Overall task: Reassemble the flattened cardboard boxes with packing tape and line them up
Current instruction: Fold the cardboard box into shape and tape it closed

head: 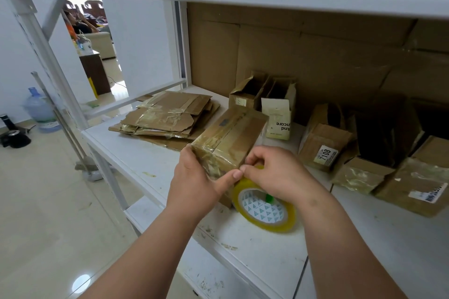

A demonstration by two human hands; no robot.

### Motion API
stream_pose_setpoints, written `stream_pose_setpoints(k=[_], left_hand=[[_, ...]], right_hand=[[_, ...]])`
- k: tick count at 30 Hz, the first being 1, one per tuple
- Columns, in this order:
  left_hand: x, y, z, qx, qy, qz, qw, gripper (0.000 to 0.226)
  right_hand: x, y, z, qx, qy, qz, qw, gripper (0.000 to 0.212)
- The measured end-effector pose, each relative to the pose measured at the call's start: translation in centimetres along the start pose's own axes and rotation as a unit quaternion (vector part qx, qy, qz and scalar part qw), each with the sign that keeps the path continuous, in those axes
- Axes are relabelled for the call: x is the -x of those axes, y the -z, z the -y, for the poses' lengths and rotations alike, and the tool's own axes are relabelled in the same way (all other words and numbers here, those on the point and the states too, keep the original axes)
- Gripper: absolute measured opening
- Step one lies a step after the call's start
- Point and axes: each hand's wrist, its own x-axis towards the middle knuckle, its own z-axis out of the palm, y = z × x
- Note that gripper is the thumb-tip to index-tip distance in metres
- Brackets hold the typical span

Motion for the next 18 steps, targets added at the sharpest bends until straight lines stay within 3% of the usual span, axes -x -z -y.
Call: stream_pose_setpoints(k=[3, 10, 13, 18], left_hand=[[-0.1, 0.1, -0.3, 0.036, -0.001, 0.017, 0.999, 0.113], [-0.6, 0.5, -1.4, 0.214, 0.007, 0.143, 0.966, 0.132], [-1.3, 0.7, -1.6, 0.242, 0.01, 0.153, 0.958, 0.112], [-2.5, 1.4, -0.5, 0.245, 0.011, 0.202, 0.948, 0.079]], right_hand=[[0.6, 0.5, -0.1, -0.024, 0.002, 0.009, 1.0, 0.008], [1.4, 0.8, -0.2, -0.051, -0.029, -0.004, 0.998, 0.017], [1.4, 0.6, -0.8, -0.145, -0.043, 0.009, 0.988, 0.016], [2.0, -0.5, -2.9, -0.381, -0.083, 0.073, 0.918, 0.04]])
